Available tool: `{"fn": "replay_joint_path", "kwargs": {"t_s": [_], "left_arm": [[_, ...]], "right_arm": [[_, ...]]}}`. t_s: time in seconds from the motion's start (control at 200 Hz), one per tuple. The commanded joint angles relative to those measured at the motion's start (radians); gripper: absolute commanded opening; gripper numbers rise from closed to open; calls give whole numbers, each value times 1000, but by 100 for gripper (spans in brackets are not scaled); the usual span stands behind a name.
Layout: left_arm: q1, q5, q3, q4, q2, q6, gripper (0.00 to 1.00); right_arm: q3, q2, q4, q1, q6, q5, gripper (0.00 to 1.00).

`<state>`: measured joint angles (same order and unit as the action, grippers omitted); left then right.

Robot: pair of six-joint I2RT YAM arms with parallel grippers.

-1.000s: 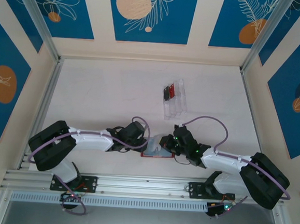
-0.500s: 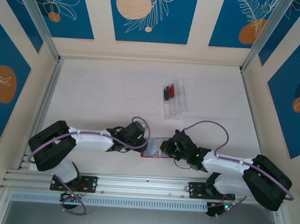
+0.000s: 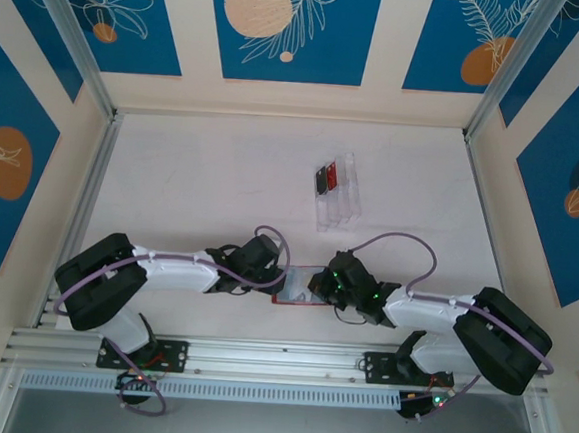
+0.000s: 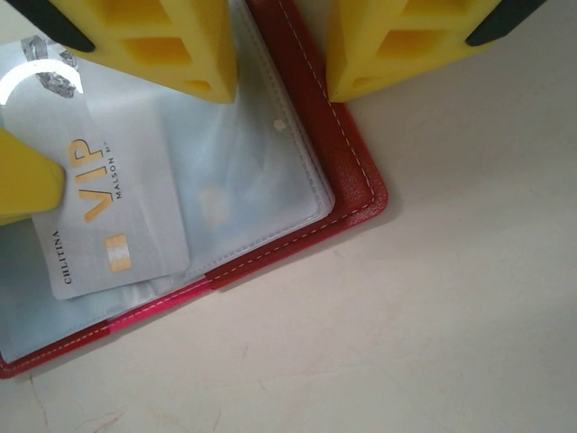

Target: Put the credit cards into the card holder

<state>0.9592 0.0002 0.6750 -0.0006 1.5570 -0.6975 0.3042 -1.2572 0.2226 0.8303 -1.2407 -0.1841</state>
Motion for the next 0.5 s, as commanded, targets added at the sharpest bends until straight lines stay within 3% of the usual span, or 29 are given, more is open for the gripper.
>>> {"fn": "replay_joint_path", "kwargs": {"t_s": [0.0, 0.24, 0.495], "left_arm": [[18, 20, -23, -96, 12, 9, 31], [18, 20, -21, -94, 19, 9, 33], [19, 20, -10, -103, 21, 10, 33]], "right_arm": [[7, -19, -145, -8, 46, -9, 0], [19, -2, -177, -19, 90, 6, 0], [68, -105, -147, -22, 145, 64, 0]]}}
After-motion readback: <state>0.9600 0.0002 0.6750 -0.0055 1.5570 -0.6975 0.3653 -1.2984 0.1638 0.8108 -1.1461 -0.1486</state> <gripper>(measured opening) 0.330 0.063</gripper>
